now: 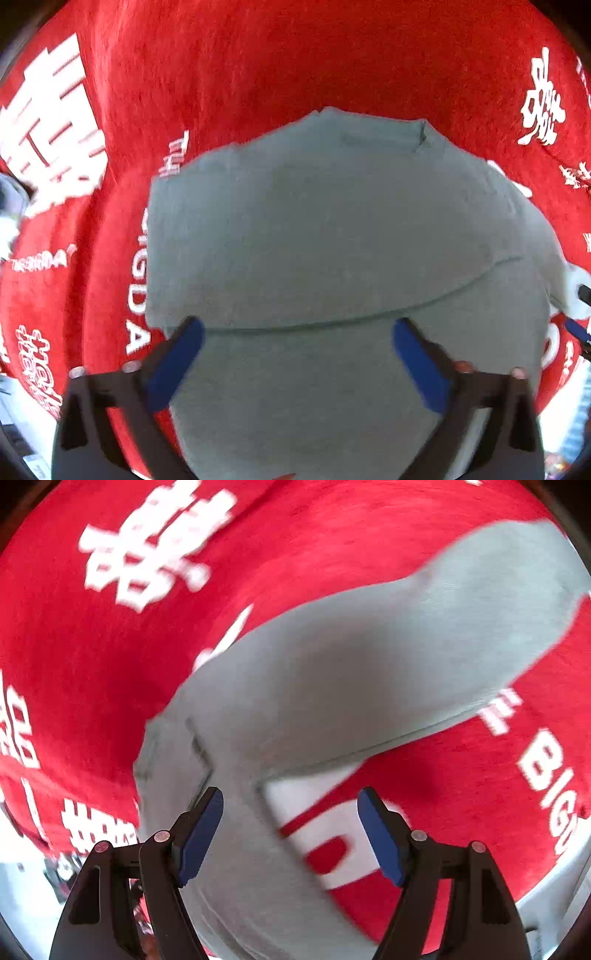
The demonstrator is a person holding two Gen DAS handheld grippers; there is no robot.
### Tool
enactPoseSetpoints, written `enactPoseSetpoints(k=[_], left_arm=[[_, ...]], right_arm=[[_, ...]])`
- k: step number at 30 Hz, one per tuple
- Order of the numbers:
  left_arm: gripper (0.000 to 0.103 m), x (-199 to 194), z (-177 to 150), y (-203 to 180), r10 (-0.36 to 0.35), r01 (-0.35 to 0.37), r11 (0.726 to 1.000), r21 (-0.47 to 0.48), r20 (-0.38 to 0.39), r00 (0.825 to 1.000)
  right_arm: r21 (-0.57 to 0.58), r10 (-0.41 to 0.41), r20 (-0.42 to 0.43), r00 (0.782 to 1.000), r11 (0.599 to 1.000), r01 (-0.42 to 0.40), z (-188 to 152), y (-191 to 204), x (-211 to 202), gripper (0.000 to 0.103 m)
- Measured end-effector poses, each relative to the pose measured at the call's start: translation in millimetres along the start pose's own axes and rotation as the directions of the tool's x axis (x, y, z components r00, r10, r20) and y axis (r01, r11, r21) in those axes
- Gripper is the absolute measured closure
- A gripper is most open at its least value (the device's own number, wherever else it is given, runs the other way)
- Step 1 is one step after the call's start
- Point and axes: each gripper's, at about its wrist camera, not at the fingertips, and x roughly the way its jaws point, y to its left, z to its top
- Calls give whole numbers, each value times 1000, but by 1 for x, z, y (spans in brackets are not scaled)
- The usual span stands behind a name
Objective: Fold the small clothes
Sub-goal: 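Grasp the other sleeve with the right gripper and fold it across the body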
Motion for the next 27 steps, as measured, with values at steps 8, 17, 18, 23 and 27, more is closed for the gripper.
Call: enactPoseSetpoints(k=[8,17,18,23,27], left_arm=[[1,9,17,-76,10,-8,998,68,-30,1000],[1,23,32,-137,-44,51,994,94,-78,996],[1,23,32,-142,-47,55,993,104,-76,996],[1,22,32,-155,-64,71,992,103,-72,995],[1,14,32,-147,-91,94,994,49,-63,994]], right_arm=[[252,17,104,994,967,-43,33,-94,-25,22],[337,195,182,964,909,-247,79,-135,-28,22],[335,210,196,958,904,-266,83,-133,-29,22],[361,271,234,934,867,-342,92,-123,-35,37],[332,317,218,923,865,-376,96,-105,-36,95]])
